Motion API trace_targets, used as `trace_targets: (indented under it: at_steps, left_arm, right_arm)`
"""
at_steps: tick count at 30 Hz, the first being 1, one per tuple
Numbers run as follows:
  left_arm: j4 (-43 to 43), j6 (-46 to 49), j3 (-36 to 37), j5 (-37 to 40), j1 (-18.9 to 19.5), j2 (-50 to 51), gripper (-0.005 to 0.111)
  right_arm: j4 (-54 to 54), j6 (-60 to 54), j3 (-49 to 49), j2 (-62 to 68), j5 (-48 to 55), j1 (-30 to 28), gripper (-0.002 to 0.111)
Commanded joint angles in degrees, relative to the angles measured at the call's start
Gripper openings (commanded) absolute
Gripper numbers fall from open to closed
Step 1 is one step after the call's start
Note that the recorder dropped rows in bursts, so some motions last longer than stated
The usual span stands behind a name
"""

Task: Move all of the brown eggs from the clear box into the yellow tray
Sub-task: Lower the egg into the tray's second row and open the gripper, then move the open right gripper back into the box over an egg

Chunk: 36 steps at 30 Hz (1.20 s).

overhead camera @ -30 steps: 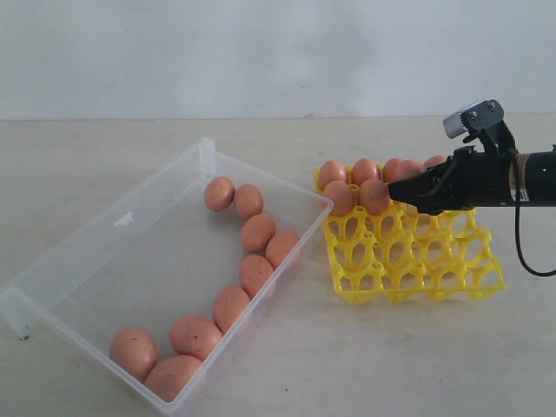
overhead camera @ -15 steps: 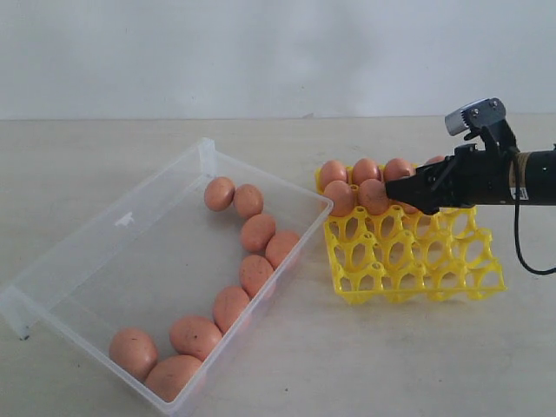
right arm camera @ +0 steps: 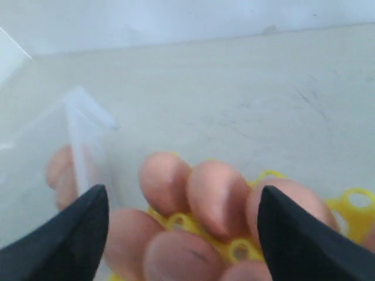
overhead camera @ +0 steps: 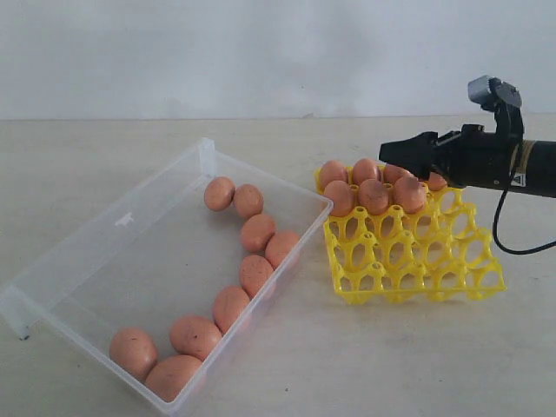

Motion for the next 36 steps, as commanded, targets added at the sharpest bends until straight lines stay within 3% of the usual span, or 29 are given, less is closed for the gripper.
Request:
trace_targets:
  at_steps: [1,3,9,13,15,17,18,19,20,21,24,26,27,29,30,32,36]
  left_arm:
    - [0.0,0.2,-0.2,-0.6,-0.2,0.2,-0.004]
    - [0.0,0.2,-0.2,-0.6,-0.2,0.2,-0.004]
    - [0.0,0.2,-0.2,-0.6,-0.2,0.2,-0.004]
    - [0.0,0.2,-0.2,-0.6,-0.2,0.2,-0.004]
    - [0.0,0.2,-0.2,-0.6,-0.2,0.2,-0.004]
    - [0.0,0.2,-0.2,-0.6,-0.2,0.2,-0.004]
    - [0.0,0.2,-0.2,-0.6,-0.2,0.2,-0.004]
    - [0.0,0.2,-0.2,-0.6,-0.2,0.2,-0.004]
    - [0.0,0.2,-0.2,-0.6,-0.2,0.2,-0.004]
    - [0.0,0.2,-0.2,-0.5,-0.2,0.2,-0.004]
    - [0.0,0.2,-0.2,-0.5,-0.2,0.2,-0.004]
    - [0.0,0.2,-0.2,-0.5,-0.2,0.2,-0.004]
    - [0.0,0.2,-0.2,-0.5,-0.2,0.2,-0.004]
    - [0.0,0.2,-0.2,-0.5,-0.2,0.2,-0.004]
    - [0.0,0.2,-0.2,-0.4,-0.2,0.2,-0.004]
    - [0.0,0.2,-0.2,-0.2,-0.2,0.2,-0.004]
    - [0.0,0.2,-0.2,-0.1,-0.2,0.2,-0.004]
  right_arm:
    - [-0.9,-1.3,-0.2,-0.1,-12.8,0.2,0.04]
    - [-3.3,-2.6,-0.2,-0.5,-13.7,0.8,0.003]
    - [-6.6,-1.6,-0.2,-4.2,-13.8,6.6,-0.001]
    - [-1.6,-2.9,-0.2,-9.1,-14.7,17.4,-0.001]
    - [0.3,-6.1,-0.6,-11.6,-8.8,24.6,-0.001]
    - [-0.1,-13.9,-1.8,-14.2,5.3,33.6,-0.001]
    - [0.7,-19.7,-2.8,-15.3,19.0,38.6,-0.001]
    - [4.6,-26.4,-4.5,-15.7,36.3,43.7,-0.001]
    - [15.5,-41.3,-10.6,-14.1,65.9,50.6,-0.001]
    - [15.8,-45.2,-14.5,-12.1,76.8,52.5,-0.001]
    - [14.2,-46.0,-23.8,-6.5,91.6,52.9,-0.001]
    - [23.3,-45.8,-34.1,-1.6,94.9,49.8,-0.001]
    - [41.5,-52.2,-41.6,1.1,98.3,47.0,-0.001]
    - [67.1,-69.5,-53.4,5.9,108.5,42.6,-0.001]
    - [74.6,-72.6,-58.3,8.4,112.3,41.1,-0.001]
    - [75.6,-73.8,-66.4,13.4,117.0,40.4,-0.001]
    - [75.6,-72.8,-67.5,16.0,118.4,40.5,0.003]
